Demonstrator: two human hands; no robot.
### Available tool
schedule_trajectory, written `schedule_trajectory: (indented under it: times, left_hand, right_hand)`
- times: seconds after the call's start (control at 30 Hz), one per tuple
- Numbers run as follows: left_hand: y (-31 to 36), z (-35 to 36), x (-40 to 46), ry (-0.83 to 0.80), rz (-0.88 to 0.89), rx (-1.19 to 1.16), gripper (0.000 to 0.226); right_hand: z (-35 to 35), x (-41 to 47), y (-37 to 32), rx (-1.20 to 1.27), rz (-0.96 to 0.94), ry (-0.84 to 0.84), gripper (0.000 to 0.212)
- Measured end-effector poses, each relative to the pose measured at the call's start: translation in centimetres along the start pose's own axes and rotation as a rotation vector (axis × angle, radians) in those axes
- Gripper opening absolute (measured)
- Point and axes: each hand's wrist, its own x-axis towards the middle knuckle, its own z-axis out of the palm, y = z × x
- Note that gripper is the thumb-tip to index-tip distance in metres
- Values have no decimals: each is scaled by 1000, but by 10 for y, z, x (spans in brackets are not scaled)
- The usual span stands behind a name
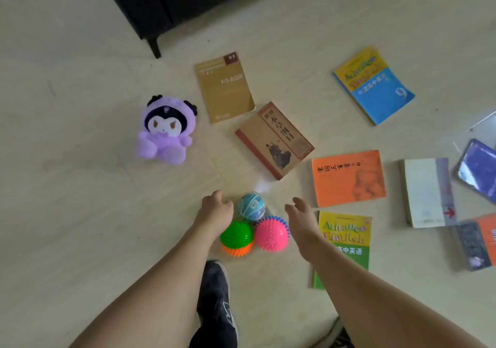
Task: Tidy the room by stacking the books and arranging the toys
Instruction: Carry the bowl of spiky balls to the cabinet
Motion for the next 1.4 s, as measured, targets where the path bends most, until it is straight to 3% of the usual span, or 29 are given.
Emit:
schedule_trajectory:
  times: [0.13,0.3,0.53,0.63,0.87,1.07,1.23,1.4]
  left_hand:
    - [-25,41,69,0,-22,-117,53]
    - [-56,101,125,-36,-16,-329,61]
    - [-53,99,92,4,-34,-369,66]
    - [-25,74,36,38,-31,-328,66]
    - [76,17,-145,61,95,-246,76]
    - [187,-27,-350,-16,276,-146,76]
    - [261,-20,-465,-55,464,-64,66]
    - [330,26,-540,-73,504,72,70]
  right_hand:
    - [17,66,49,92,124,135,49]
    - [50,126,112,308,390,-43,45]
    - [47,93,113,397,354,-9,51]
    - [13,39,83,419,351,-17,45]
    - [-114,-118,27,537,312,-9,59]
    - [-267,-311,-21,635,304,85,40]
    - [-360,-416,-11,819,188,173,30]
    - [-446,-491,25,1062,147,173,26]
